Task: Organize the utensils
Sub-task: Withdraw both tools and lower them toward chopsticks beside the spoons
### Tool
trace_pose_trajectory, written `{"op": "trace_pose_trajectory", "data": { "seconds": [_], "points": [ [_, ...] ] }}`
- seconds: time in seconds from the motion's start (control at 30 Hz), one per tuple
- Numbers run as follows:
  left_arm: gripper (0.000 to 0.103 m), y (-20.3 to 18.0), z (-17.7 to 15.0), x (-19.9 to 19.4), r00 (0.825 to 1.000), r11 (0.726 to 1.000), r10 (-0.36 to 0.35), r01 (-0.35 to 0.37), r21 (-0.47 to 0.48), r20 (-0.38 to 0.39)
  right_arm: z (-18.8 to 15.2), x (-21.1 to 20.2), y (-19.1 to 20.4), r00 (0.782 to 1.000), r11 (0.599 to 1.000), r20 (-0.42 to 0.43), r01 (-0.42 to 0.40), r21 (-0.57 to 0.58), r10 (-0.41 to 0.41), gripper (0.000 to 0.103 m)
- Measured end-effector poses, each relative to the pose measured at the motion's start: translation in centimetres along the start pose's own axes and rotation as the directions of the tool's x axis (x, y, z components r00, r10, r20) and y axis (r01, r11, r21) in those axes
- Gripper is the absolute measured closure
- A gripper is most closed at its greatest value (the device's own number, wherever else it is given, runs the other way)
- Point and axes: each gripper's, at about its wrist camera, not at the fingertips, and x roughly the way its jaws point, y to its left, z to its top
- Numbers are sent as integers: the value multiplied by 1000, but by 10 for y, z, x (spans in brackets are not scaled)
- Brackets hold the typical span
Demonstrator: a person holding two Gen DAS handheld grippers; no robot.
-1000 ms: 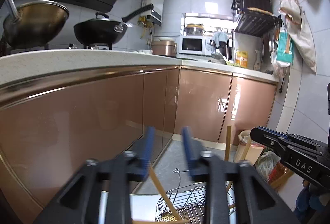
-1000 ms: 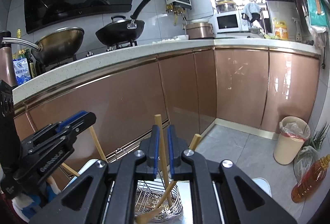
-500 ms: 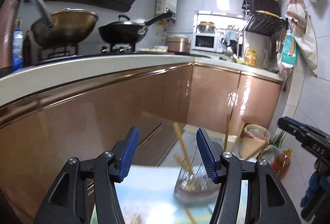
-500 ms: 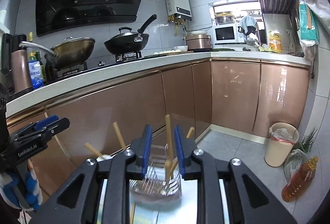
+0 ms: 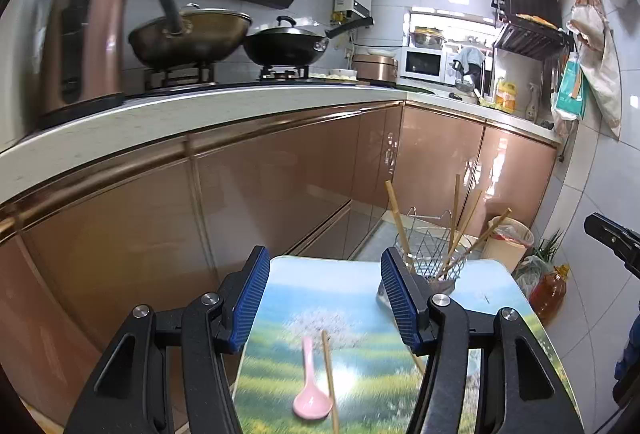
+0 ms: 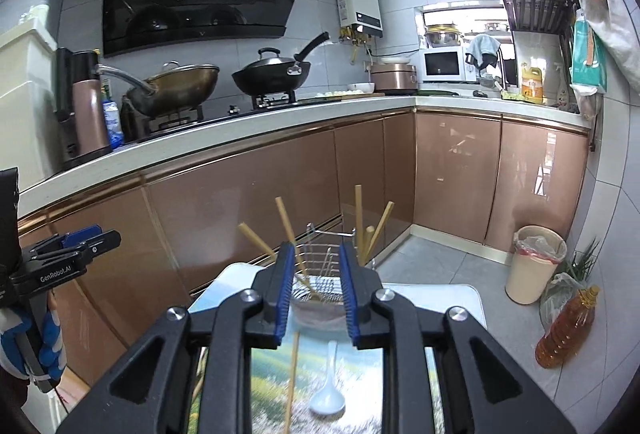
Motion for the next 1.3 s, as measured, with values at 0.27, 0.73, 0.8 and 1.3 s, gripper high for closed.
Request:
{"op": "trace_pose_trajectory", "data": {
  "seconds": [0.27, 0.73, 0.8, 1.3],
  "points": [
    [46, 23, -21, -50, 1000, 1000, -3, 2, -27, -27, -19, -43, 30, 1000, 1000, -18, -20, -13, 20, 81],
    [35, 41, -60, -66, 994, 998, -23, 17, -62, -106, -51, -63, 50, 996, 999, -82, -20, -36, 17, 75],
    [36, 41, -63, -59, 992, 998, -26, 18, -62, -123, -54, -57, 49, 995, 999, -95, -21, -35, 18, 75],
    [36, 22, -88, 50, 934, 994, -103, 83, -72, -342, -87, 42, 27, 962, 998, -267, -58, -8, 53, 75]
  ]
}}
